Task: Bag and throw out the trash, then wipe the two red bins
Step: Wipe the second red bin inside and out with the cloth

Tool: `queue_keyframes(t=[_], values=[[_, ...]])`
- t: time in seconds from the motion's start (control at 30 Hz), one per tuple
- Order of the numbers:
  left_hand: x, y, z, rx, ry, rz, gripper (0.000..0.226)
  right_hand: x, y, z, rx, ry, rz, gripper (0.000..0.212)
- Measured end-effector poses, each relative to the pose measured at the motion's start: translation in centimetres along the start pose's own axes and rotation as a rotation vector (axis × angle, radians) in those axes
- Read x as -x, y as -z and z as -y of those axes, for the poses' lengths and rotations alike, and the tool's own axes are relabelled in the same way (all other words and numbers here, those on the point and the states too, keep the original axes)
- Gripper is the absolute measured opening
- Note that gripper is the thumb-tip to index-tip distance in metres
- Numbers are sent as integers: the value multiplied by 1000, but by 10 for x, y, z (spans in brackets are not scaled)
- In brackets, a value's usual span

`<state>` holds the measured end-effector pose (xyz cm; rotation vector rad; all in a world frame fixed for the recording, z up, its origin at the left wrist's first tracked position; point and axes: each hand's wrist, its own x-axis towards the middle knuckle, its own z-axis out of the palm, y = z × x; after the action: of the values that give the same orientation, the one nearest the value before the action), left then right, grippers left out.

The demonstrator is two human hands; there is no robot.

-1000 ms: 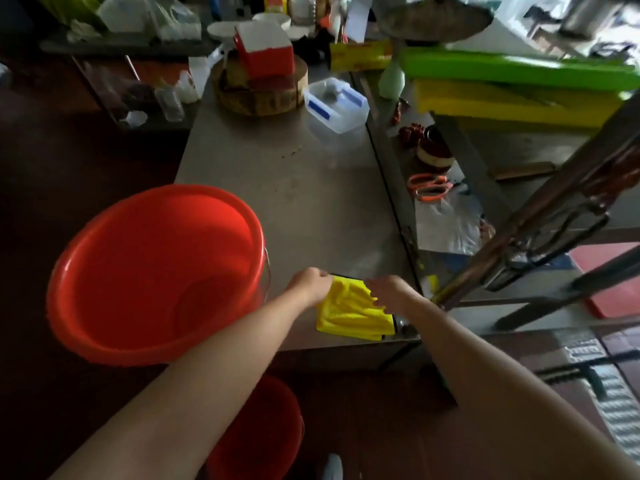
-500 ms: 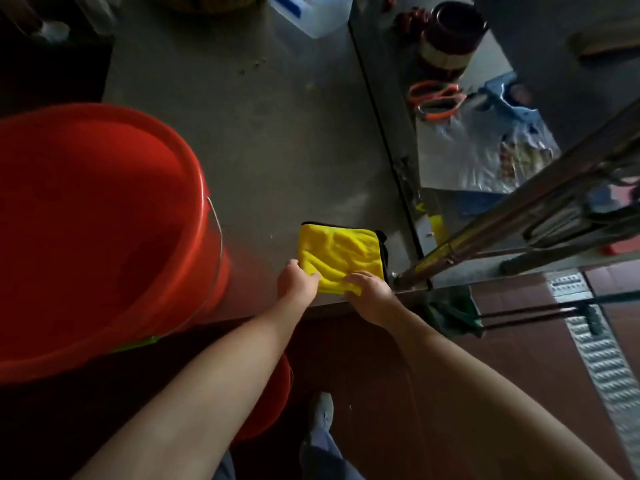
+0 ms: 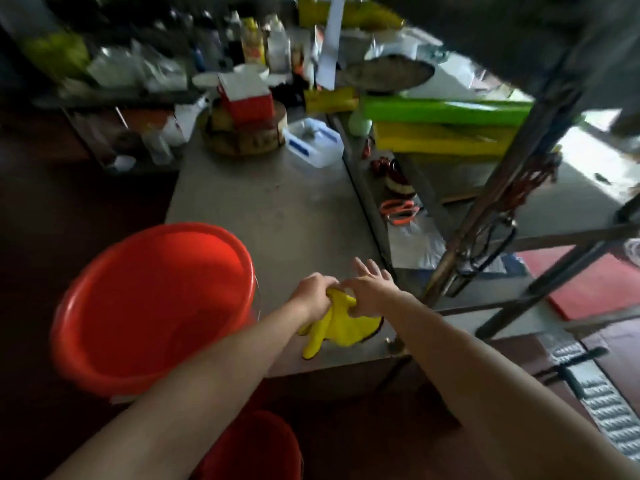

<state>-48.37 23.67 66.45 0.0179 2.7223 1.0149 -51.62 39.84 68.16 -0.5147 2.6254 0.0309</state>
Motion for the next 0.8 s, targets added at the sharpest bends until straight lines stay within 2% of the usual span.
queue_keyframes(t=[0.17, 0.33, 0.57, 0.7, 0.8], values=[[10, 82, -35, -62, -176, -36, 38, 24, 79, 14, 24, -51, 55, 60], [35, 169, -43, -60, -349, -90, 35, 51, 137, 45, -3, -25, -174, 48], [83, 262, 12, -133, -437, -160, 34, 79, 176, 143, -28, 38, -387, 33], [118, 300, 53, -34, -455, -185, 32, 84, 190, 204, -54, 36, -433, 30], [148, 319, 90, 32, -400, -164, 29, 83, 191, 244, -45, 35, -443, 34]])
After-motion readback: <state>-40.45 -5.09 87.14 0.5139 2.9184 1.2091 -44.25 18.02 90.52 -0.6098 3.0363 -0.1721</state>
